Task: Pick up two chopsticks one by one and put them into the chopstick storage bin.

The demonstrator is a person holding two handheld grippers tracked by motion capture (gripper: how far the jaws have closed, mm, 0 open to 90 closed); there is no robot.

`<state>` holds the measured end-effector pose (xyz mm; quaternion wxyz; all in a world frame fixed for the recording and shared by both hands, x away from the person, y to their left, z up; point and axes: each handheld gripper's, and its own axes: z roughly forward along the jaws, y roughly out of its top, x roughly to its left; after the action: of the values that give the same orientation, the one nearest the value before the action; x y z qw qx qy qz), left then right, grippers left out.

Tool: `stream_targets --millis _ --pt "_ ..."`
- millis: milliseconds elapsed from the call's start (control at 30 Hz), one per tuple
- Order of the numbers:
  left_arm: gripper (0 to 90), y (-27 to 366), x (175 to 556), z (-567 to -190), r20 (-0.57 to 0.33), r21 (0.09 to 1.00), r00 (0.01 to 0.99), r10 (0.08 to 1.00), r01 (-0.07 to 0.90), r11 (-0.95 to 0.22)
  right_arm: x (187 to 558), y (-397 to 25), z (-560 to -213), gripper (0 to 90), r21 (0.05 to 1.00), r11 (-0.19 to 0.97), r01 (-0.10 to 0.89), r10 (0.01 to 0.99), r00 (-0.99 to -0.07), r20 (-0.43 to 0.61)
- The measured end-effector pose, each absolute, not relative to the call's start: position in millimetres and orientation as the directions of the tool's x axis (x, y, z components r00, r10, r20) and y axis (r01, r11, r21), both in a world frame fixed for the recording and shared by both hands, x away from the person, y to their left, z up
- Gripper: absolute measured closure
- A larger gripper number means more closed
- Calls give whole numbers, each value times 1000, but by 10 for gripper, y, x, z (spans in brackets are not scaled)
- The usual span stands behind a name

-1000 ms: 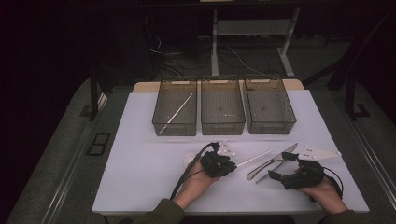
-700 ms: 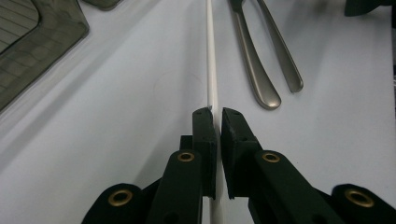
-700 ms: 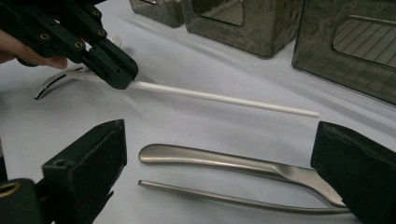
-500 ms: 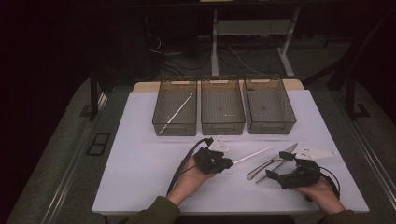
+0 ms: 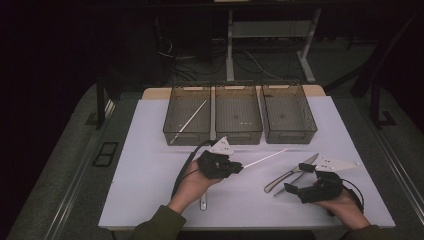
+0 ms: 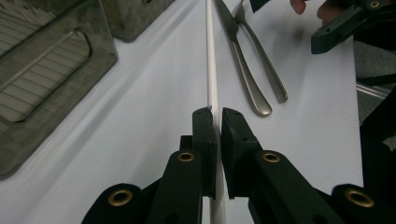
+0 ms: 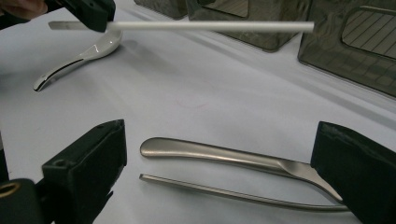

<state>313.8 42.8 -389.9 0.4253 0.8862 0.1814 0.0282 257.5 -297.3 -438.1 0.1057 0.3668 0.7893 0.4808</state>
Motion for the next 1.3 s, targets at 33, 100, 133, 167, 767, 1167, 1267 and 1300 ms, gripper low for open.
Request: stream_targets --millis 33,100,133,167,767,1167,1267,1300 --pt "838 446 3145 -3884 -104 763 932 346 298 -573 2574 -2972 -4381 36 836 269 478 681 -709 186" --pt "838 482 3163 -3856 -98 763 934 344 293 -577 2573 -2970 -4382 36 833 272 481 680 -709 187" --pt "838 500 3171 -3843 -95 763 935 342 289 -579 2573 -2969 -4383 36 833 273 482 680 -709 187" --pt "838 515 3178 -3831 -98 765 933 345 292 -574 2573 -2969 -4383 36 832 273 482 680 -708 187" --pt "838 873 3525 -3440 -59 774 907 417 305 -555 2579 -2981 -4384 36 833 273 481 685 -705 183" --pt "838 1081 3850 -3209 -22 781 866 499 326 -532 2578 -2982 -4385 36 830 276 485 687 -704 183" --pt "838 1139 3959 -3175 -22 782 846 533 346 -518 2579 -2985 -4385 36 830 275 485 688 -702 182" --pt "837 1163 4002 -3165 -17 778 839 544 353 -520 2579 -2985 -4385 36 830 276 486 688 -702 183"
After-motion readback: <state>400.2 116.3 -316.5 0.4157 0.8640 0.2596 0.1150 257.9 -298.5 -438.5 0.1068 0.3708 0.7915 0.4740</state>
